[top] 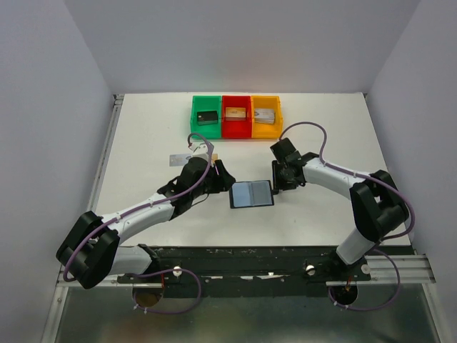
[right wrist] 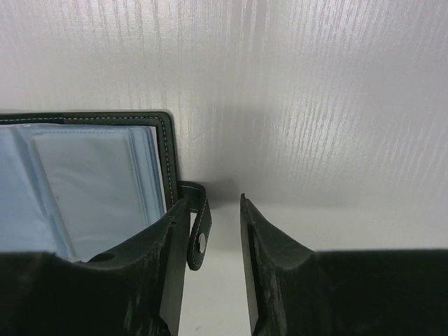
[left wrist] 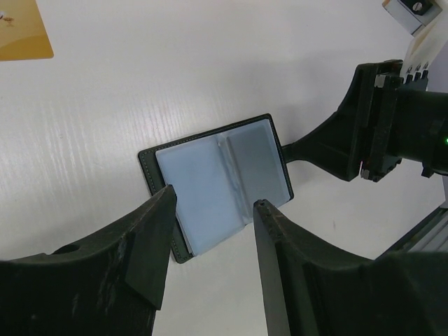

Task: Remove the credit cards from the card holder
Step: Remove the credit card from the card holder.

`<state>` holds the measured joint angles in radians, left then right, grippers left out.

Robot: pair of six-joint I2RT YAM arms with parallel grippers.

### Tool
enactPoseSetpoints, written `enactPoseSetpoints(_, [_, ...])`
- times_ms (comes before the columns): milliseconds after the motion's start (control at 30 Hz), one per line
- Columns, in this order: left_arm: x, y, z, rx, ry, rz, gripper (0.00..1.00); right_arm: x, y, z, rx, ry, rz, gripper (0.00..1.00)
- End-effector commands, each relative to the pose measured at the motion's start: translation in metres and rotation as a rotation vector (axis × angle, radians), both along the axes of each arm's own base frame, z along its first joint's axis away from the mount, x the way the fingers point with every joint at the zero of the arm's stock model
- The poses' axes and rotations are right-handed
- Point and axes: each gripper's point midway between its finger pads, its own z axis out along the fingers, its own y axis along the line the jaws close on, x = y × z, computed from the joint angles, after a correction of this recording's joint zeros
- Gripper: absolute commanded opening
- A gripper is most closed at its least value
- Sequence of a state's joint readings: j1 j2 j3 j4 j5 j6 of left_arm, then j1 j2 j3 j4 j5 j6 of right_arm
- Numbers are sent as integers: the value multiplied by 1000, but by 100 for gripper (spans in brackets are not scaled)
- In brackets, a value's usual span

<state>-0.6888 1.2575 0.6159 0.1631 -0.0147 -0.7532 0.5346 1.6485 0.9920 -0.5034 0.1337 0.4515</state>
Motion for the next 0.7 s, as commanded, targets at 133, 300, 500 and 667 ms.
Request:
enactPoseSetpoints(133, [-2,-9,12,-34,-8,-37,60,-2,1,-8,-4,32,20,35])
enactPoseSetpoints(300, [-2,-6,8,-4,11,-24,64,-2,4,-6,11,35,33,9])
enactPoseSetpoints(500, [7,20,-4,51,97,168,99,-10,15,24,120,-47,119,0])
enactPoseSetpoints(667, [2,-13,9,45,85,-63,99,-27,27,43,222,-81,228,1])
